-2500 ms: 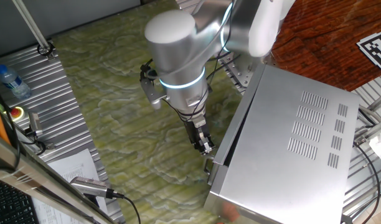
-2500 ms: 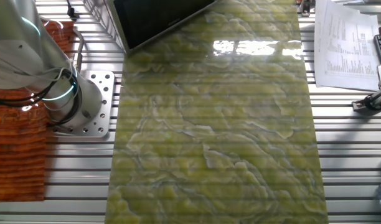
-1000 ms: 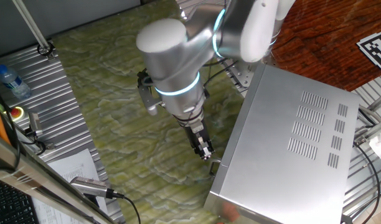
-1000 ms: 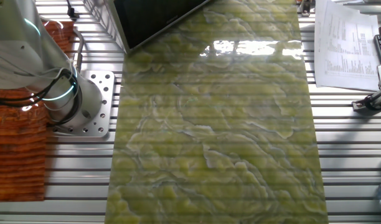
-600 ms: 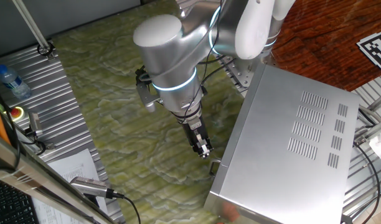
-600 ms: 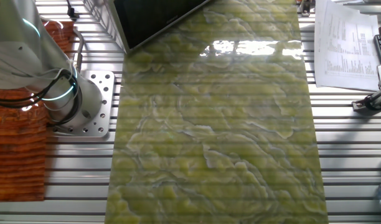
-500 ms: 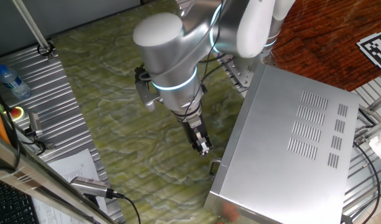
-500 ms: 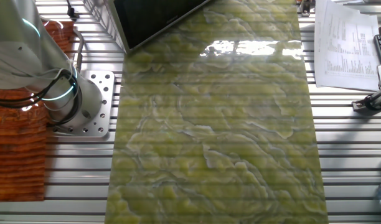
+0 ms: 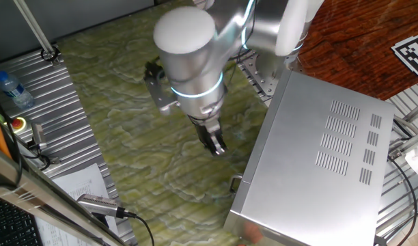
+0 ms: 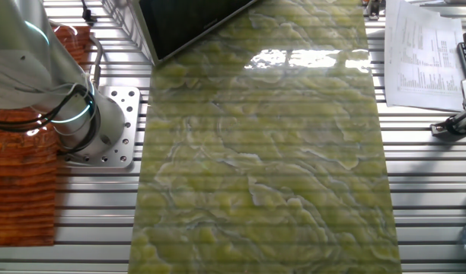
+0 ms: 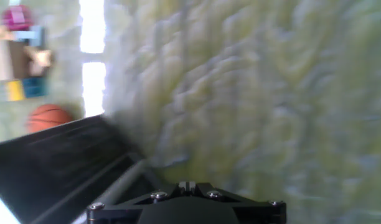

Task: Close the microwave door

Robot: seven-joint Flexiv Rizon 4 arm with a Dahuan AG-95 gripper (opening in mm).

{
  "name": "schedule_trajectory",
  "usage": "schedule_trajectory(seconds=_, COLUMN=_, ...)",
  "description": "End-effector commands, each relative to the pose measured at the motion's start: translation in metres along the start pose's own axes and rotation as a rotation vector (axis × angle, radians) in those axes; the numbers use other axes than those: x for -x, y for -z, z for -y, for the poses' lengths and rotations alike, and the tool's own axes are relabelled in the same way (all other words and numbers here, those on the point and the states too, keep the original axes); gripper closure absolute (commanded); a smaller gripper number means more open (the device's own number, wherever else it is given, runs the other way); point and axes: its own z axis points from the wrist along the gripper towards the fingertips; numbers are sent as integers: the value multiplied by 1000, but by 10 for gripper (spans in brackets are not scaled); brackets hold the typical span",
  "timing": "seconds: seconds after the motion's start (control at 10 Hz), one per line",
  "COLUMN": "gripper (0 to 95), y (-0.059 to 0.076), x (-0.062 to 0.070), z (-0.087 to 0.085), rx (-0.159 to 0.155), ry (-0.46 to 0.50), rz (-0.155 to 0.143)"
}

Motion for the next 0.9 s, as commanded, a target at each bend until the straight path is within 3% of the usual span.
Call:
schedule_trajectory(seconds=0.1, gripper=950, y=5, x=16, z=68, rx=-51, ry=6, rz=9)
schedule_trajectory(seconds=0.3, gripper=950, y=-8, x=32, z=104, rx=-44, ry=7, rz=11)
schedule_trajectory(seconds=0.7, gripper=950, y=-16, x=41, z=139, rx=-55, ry=1, rz=26)
schedule_trajectory(seconds=0.9, gripper=950, y=-13, x=38, z=152, rx=-95, ry=-2, rz=79)
